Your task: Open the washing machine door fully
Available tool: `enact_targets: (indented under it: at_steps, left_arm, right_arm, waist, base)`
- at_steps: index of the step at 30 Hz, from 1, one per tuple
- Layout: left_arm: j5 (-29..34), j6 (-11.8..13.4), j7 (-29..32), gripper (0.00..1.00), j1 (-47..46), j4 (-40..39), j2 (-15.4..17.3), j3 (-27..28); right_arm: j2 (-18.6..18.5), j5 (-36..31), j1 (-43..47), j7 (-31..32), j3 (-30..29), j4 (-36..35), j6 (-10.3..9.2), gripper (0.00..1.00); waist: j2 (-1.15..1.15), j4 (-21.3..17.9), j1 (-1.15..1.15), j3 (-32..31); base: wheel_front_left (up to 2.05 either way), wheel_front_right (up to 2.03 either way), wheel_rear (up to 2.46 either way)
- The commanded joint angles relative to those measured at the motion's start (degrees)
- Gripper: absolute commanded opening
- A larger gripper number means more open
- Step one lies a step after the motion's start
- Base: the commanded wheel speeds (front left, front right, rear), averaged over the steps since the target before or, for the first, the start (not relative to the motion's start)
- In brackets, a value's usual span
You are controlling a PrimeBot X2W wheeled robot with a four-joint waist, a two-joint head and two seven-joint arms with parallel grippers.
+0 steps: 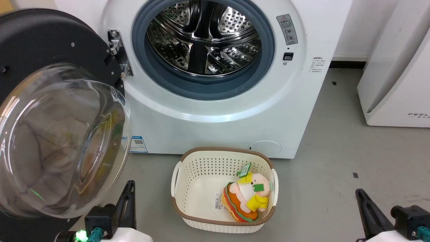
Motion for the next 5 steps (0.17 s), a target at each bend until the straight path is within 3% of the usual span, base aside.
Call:
enact_targets:
  at_steps: [1,5]
  left_arm:
    - [0.61,-0.52,0.06,0.00,-1.00,0.19,-0.42,0.58]
    - [1.19,-1.12,0.20,0.00,-1.15,0.34,-0.90,1.17]
  right_arm:
    - [0.03,-0.54,-1.24,-0.53,0.23,0.21,-0.01,0.00]
    - [0.04,-0.66,-1.60,-0.75,0.47,0.53,-0.01,0.00]
  waist:
    - [0.00,-0.04,0.00,-0.02]
    - [0.00,-0.18,0.00,-0.07]
  base:
    - [0.00,0.00,0.00]
    - [0.00,0.00,0.00]
